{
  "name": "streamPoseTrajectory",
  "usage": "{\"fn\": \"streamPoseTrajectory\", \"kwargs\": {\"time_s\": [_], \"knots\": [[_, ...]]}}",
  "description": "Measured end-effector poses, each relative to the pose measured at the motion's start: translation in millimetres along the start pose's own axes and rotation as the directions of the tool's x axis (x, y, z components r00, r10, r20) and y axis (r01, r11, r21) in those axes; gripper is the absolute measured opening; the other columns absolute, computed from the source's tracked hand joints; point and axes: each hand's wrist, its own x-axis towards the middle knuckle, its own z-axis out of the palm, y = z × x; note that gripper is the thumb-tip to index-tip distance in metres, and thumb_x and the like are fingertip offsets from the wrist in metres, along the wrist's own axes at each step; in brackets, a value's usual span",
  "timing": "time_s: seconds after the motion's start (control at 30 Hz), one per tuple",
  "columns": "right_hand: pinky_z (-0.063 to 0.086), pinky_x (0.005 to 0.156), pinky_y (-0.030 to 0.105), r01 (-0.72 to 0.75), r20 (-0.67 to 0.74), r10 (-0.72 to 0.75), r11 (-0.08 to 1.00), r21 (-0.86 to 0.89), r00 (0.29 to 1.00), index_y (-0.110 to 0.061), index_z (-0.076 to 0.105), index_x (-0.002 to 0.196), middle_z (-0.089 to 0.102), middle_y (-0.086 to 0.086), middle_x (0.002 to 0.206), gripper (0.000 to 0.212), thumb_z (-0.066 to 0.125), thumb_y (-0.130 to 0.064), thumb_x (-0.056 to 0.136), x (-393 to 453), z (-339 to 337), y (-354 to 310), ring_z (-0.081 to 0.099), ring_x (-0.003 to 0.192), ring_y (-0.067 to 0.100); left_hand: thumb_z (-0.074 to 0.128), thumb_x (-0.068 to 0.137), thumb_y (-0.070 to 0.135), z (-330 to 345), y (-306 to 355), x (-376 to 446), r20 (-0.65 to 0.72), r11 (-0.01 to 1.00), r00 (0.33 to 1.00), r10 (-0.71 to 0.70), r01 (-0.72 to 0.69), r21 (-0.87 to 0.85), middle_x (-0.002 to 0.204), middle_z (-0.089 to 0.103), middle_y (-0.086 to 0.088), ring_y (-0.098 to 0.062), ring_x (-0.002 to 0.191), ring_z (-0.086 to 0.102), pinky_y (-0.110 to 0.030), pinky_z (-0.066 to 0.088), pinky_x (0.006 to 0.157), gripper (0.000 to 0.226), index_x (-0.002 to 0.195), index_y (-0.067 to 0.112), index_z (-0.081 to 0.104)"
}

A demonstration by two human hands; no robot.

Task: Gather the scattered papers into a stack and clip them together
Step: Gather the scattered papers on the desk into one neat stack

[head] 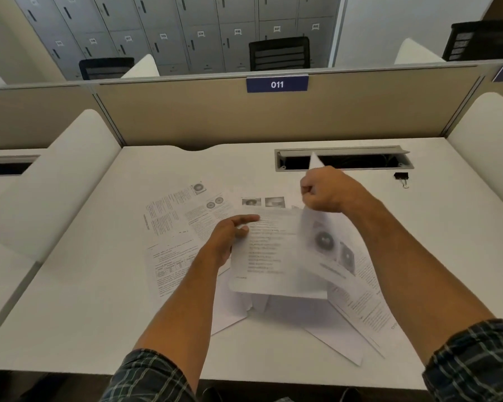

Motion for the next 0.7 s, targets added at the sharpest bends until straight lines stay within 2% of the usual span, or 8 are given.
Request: {"fn": "streamPoseTrajectory", "kwargs": {"time_s": [0.1, 0.2, 0.27, 0.33, 0.43, 0.57, 0.63, 0.7], "knots": [[0.045, 0.071, 0.030, 0.060, 0.034, -0.061, 0.998, 0.037, 0.998, -0.026, 0.071, 0.086, 0.063, -0.004, 0.098, 0.010, 0.063, -0.019, 0.084, 2, 17, -25, 0.062, 0.087, 0.019, 0.053, 0.092, -0.012, 11, 1, -3, 0.136, 0.999, 0.990, -0.031, 0.025, 0.045, 0.122, 0.077, -0.005, -0.025, 0.105, 0.074, -0.033, 0.061, 0.085, 0.047, 0.114, 0.019, 0.081], [0.048, 0.076, 0.030, 0.074, 0.065, -0.078, 0.996, 0.055, 0.995, -0.027, 0.072, 0.098, 0.062, -0.005, 0.105, 0.014, 0.067, -0.023, 0.086, 7, 35, -44, 0.061, 0.092, 0.018, 0.053, 0.083, -0.011, 21, 3, -5, 0.170, 0.999, 0.985, -0.026, 0.019, 0.045, 0.114, 0.080, -0.005, -0.023, 0.099, 0.073, -0.032, 0.060, 0.083, 0.049, 0.107, 0.019, 0.084], [0.047, 0.078, 0.030, 0.080, 0.096, -0.084, 0.995, 0.052, 0.992, -0.027, 0.071, 0.106, 0.058, -0.006, 0.105, 0.018, 0.068, -0.027, 0.088, 11, 43, -56, 0.059, 0.095, 0.017, 0.056, 0.080, -0.001, 27, 2, -6, 0.154, 1.000, 0.988, 0.005, -0.009, 0.026, 0.100, 0.081, -0.004, -0.024, 0.093, 0.070, -0.033, 0.057, 0.081, 0.039, 0.095, 0.019, 0.085], [0.044, 0.078, 0.030, 0.088, 0.108, -0.094, 0.995, 0.054, 0.990, -0.026, 0.071, 0.108, 0.056, -0.005, 0.106, 0.018, 0.066, -0.031, 0.091, 14, 49, -65, 0.057, 0.096, 0.018, 0.063, 0.078, 0.019, 30, 1, -7, 0.141, 0.998, 0.988, 0.062, -0.060, -0.021, 0.093, 0.080, -0.005, -0.024, 0.091, 0.069, -0.037, 0.052, 0.086, 0.024, 0.089, 0.019, 0.085], [0.047, 0.082, 0.034, 0.074, 0.120, -0.085, 0.993, 0.088, 0.989, -0.021, 0.070, 0.108, 0.062, 0.002, 0.110, 0.021, 0.055, -0.031, 0.098, 16, 53, -76, 0.058, 0.097, 0.021, 0.072, 0.076, 0.042, 30, -1, -9, 0.142, 0.989, 0.981, 0.133, -0.122, -0.088, 0.099, 0.081, -0.007, -0.022, 0.093, 0.075, -0.035, 0.057, 0.088, 0.033, 0.094, 0.018, 0.085], [0.051, 0.095, 0.043, 0.056, 0.108, -0.072, 0.988, 0.142, 0.992, -0.019, 0.070, 0.111, 0.063, 0.005, 0.116, 0.025, 0.048, -0.025, 0.102, 11, 54, -78, 0.061, 0.106, 0.026, 0.070, 0.087, 0.045, 24, -2, -10, 0.144, 0.978, 0.971, 0.192, -0.177, -0.111, 0.108, 0.081, -0.006, -0.021, 0.105, 0.076, -0.031, 0.058, 0.092, 0.034, 0.104, 0.019, 0.084], [0.049, 0.102, 0.044, 0.049, 0.102, -0.064, 0.989, 0.141, 0.993, -0.021, 0.068, 0.124, 0.062, 0.005, 0.129, 0.029, 0.046, -0.022, 0.104, 7, 57, -77, 0.060, 0.118, 0.027, 0.073, 0.089, 0.049, 24, -2, -10, 0.124, 0.980, 0.976, 0.182, -0.169, -0.109, 0.114, 0.079, -0.011, -0.025, 0.110, 0.075, -0.036, 0.058, 0.097, 0.040, 0.109, 0.017, 0.083], [0.045, 0.110, 0.045, 0.016, 0.086, -0.031, 0.985, 0.172, 0.996, -0.025, 0.054, 0.147, 0.053, 0.003, 0.152, 0.043, 0.047, -0.020, 0.105, 2, 62, -79, 0.054, 0.134, 0.028, 0.078, 0.085, 0.055, 26, -1, -11, 0.105, 0.985, 0.983, 0.148, -0.138, -0.099, 0.117, 0.078, -0.014, -0.028, 0.112, 0.074, -0.039, 0.058, 0.099, 0.049, 0.111, 0.014, 0.082]]}}
